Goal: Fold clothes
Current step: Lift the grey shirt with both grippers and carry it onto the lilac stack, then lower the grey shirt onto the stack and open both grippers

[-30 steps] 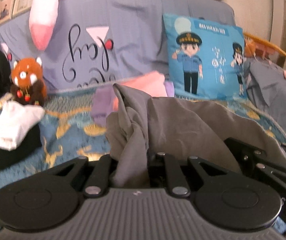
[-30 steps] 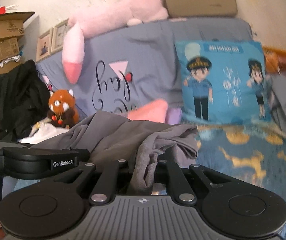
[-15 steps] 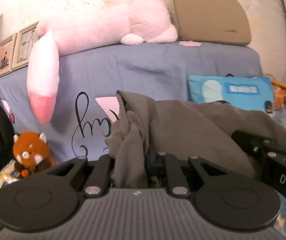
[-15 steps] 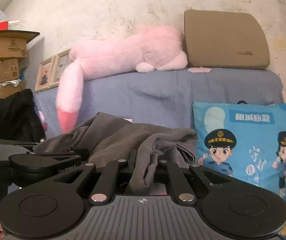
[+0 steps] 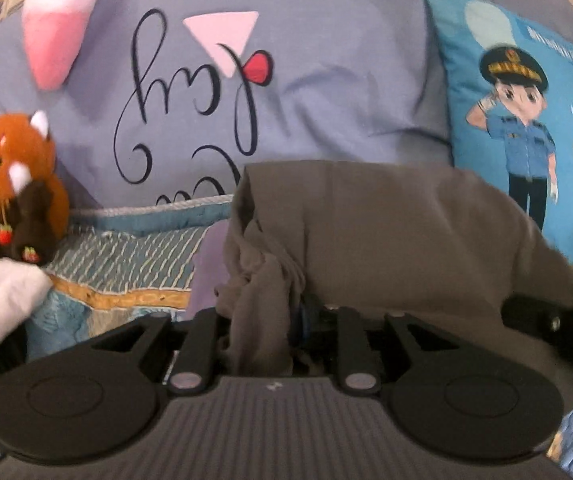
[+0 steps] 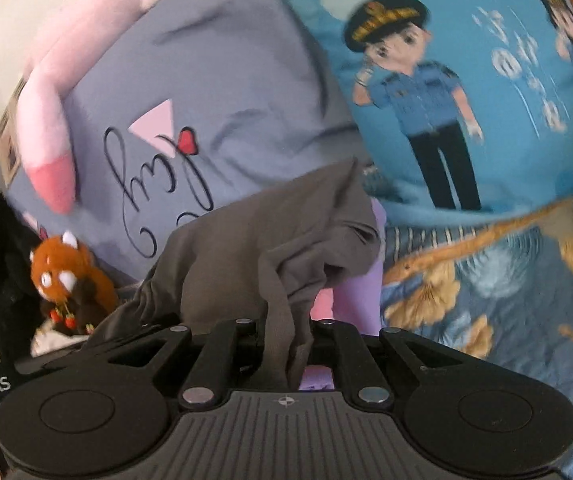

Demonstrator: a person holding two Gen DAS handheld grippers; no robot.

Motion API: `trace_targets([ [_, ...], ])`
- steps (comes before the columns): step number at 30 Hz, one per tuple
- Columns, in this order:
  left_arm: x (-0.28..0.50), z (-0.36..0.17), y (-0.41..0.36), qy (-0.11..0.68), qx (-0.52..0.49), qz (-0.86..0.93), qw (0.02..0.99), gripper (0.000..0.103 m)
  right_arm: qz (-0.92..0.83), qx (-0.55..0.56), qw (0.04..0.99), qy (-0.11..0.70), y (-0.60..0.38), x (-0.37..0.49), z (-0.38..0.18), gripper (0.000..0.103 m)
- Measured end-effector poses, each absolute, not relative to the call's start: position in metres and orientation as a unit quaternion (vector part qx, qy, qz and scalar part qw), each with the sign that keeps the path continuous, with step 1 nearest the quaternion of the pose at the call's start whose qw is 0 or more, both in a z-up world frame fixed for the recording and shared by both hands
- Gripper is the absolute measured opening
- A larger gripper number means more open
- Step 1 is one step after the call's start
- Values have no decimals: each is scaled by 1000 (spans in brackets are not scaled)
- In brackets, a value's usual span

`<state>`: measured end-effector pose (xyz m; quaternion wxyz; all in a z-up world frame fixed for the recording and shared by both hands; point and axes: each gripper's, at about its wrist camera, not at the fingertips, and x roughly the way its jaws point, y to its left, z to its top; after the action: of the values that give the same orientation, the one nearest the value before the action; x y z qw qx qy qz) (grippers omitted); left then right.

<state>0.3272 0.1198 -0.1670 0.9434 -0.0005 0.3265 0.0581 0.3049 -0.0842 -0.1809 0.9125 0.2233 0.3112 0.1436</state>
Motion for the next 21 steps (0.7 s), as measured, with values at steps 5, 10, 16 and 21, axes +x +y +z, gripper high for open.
trace_targets([
  [5, 324, -166, 166, 344, -103, 57, 931, 53, 137, 275, 894, 327, -97, 309, -192, 15],
  [10, 315, -160, 209, 345, -107, 99, 927, 60, 129, 318, 881, 325, -122, 300, -191, 30],
  [16, 306, -135, 255, 328, -101, 141, 929, 58, 76, 265, 917, 287, -150, 287, -163, 31],
  [21, 328, -105, 224, 307, -43, 22, 950, 86, 131, 113, 954, 246, -120, 310, -126, 40],
])
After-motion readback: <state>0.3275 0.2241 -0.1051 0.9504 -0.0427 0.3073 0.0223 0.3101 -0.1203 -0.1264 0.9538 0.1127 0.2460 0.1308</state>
